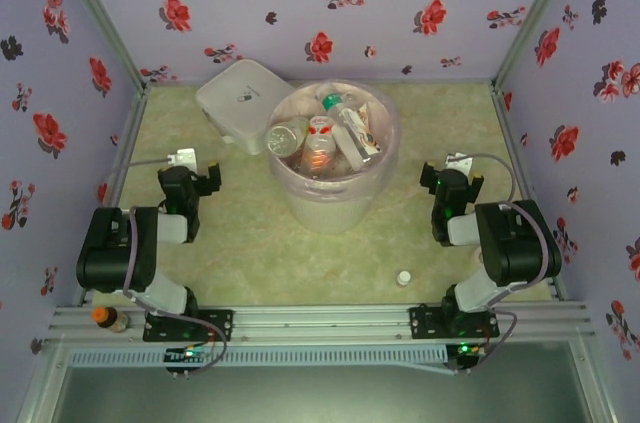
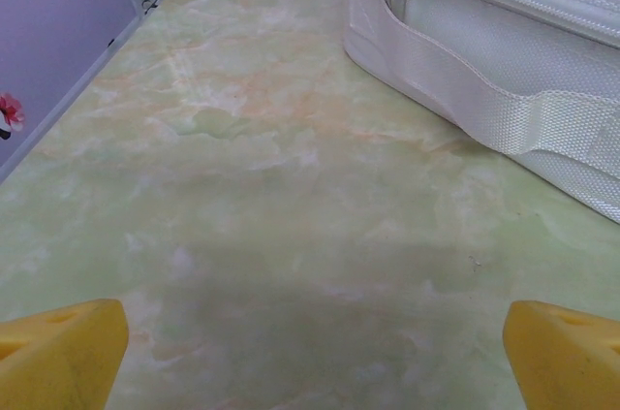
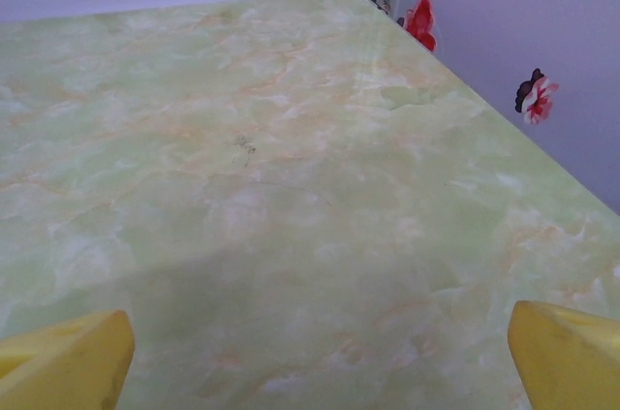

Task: Put the plastic bottles in the bin

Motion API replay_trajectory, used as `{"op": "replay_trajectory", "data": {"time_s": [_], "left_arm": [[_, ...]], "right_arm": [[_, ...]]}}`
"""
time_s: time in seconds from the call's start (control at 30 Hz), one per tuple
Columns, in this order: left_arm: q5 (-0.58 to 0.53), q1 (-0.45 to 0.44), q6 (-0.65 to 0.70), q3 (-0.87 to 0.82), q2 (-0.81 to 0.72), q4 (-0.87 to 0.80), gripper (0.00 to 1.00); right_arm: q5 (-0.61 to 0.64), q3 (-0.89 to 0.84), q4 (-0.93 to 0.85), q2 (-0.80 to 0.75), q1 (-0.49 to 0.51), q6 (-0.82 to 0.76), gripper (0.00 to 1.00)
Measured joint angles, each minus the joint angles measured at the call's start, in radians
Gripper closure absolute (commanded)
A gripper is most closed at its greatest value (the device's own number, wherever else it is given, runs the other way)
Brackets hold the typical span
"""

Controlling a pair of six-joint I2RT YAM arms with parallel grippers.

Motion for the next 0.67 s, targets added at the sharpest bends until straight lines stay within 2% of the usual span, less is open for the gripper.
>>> {"op": "replay_trajectory", "data": {"time_s": [0.67], "left_arm": [[0.000, 0.000, 0.006, 0.000, 0.000, 0.007, 0.00]], "right_arm": [[-0.015, 0.006, -0.002, 0.000, -0.024, 0.008, 0.01]]}}
